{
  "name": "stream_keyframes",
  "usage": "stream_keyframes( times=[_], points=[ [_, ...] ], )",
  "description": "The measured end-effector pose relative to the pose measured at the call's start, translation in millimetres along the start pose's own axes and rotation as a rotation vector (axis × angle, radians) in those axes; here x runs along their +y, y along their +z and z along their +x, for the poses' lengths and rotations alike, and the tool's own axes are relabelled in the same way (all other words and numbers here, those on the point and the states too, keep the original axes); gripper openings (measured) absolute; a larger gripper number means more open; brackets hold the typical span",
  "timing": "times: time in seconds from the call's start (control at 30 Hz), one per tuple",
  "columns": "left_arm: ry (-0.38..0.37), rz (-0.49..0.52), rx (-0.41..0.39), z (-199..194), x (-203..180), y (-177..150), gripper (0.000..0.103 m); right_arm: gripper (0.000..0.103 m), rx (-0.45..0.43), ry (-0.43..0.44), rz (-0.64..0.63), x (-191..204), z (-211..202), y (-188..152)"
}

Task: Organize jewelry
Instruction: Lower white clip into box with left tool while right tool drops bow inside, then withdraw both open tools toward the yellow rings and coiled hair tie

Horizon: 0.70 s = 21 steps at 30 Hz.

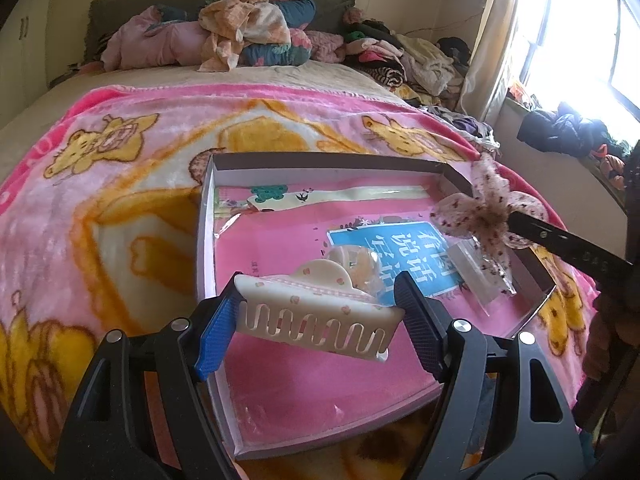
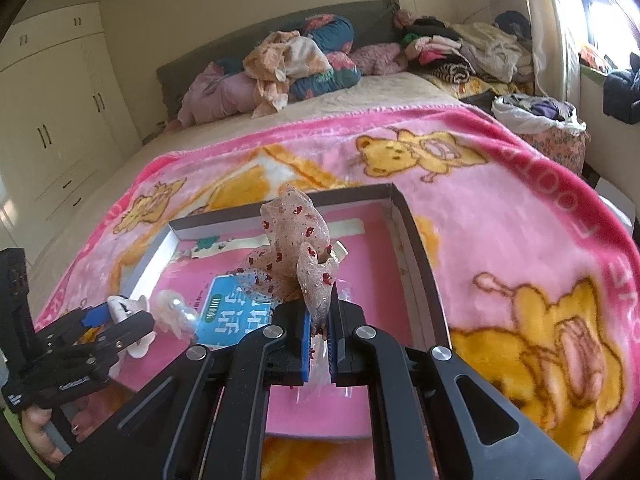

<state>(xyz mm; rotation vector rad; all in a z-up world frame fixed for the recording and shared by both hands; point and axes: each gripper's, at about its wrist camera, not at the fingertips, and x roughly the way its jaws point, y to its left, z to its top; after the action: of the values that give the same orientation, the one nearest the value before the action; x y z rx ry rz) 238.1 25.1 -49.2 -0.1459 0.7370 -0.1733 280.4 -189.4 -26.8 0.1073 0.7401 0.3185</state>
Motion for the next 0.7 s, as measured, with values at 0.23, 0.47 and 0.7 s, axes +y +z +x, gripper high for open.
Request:
stream_keyframes(
  times=[0.23, 0.47, 0.7],
  points=[
    [-0.005, -0.007, 0.012, 4.4, 1.9, 0.2, 0.066, 0.008, 0.021, -0.019, 0.018, -6.5, 14.4, -2.7],
    [-0.016, -0.001, 0.015, 4.1, 0.8, -1.1, 0.066, 0.017, 0.017, -0.028, 0.023, -9.8, 15.3, -6.4],
    [-0.007, 0.000, 0.011, 2.6, -0.2, -2.4, 0.066, 0.051, -0.017, -0.043, 0.023, -9.5, 2.5, -11.6]
  ],
)
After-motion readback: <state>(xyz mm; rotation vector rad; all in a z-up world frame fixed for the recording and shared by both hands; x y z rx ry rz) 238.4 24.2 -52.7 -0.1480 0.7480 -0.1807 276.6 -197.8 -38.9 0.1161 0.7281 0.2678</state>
